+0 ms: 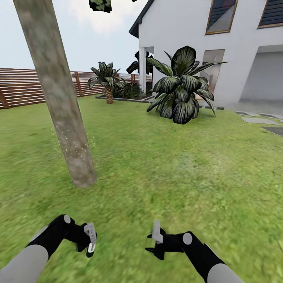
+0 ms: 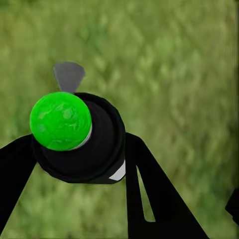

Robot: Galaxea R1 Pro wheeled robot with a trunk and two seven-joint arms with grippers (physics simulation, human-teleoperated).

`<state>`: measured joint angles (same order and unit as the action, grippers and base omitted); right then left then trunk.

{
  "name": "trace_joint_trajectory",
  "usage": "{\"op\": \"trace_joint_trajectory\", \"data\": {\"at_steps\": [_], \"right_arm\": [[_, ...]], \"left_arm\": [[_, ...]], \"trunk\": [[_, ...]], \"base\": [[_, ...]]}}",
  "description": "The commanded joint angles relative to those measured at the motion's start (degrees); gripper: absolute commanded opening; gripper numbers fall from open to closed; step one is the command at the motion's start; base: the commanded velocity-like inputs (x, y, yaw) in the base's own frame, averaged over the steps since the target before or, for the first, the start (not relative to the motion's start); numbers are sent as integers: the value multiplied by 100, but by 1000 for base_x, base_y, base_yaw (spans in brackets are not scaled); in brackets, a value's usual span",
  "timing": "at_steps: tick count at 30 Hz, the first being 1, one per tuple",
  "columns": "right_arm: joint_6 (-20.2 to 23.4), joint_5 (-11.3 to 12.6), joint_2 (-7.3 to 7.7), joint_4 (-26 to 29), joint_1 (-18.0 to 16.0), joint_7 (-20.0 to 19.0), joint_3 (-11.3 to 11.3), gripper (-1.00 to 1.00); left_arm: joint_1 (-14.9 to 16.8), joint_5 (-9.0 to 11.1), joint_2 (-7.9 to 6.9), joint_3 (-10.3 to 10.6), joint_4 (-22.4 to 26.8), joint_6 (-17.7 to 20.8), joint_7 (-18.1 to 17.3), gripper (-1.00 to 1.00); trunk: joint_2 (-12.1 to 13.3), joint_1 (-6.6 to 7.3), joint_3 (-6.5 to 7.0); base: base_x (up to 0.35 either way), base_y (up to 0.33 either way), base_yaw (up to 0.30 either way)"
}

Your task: In the garden, pick up the pesticide atomizer on the floor and spray pesticide onto both trees until each tree trunk is fully covered.

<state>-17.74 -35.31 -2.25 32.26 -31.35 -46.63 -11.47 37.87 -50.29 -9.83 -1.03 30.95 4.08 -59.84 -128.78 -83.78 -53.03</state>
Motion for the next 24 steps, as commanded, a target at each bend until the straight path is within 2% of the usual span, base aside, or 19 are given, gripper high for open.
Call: {"op": "trace_joint_trajectory", "data": {"at_steps": [1,4,6,11,12,13,15,16,18,21,24], "right_arm": [[-29,-59,-53,13,-2,-75,5,-100],[-28,-71,-133,17,-2,-150,4,-100],[-28,-72,-152,26,-2,-244,4,-100],[-28,-64,-183,393,-5,-327,4,-100],[-28,-64,-190,432,-8,-328,4,-100],[-28,-64,-207,457,-9,-329,4,-100],[-28,-70,-232,476,-8,-328,4,-100],[-28,-71,-236,480,-10,-328,4,-100],[-28,-72,-239,482,-11,-329,4,-100],[-28,-72,-240,483,-10,-328,4,-100],[-28,-72,-240,478,-7,-325,4,-100]], "left_arm": [[2,-11,18,-11,9,41,-32,-100],[2,-11,80,-11,1,31,-35,-100],[2,-20,187,-5,4,-5,-36,-100],[2,-24,368,11,15,-54,-36,-100],[2,-24,397,61,16,-59,-36,-100],[2,-22,413,219,16,-62,-36,-100],[2,5,460,746,14,-64,-30,-100],[2,17,506,900,15,-65,-27,-100],[2,14,640,1025,24,-65,-25,-100],[2,0,856,1078,66,-65,-27,-100],[2,-6,926,1109,82,-65,-28,-100]], "trunk": [[-2,1,-5],[-2,1,-5],[-2,1,-5],[-2,1,-5],[-2,1,-5],[-2,1,-5],[-2,1,-5],[-2,1,-5],[-2,1,-5],[-2,1,-5],[-2,1,-5]], "base": [[0,0,0],[0,0,0],[0,0,0],[0,0,0],[0,0,0],[0,0,0],[0,0,0],[0,0,0],[0,0,0],[0,0,0],[0,0,0]]}}
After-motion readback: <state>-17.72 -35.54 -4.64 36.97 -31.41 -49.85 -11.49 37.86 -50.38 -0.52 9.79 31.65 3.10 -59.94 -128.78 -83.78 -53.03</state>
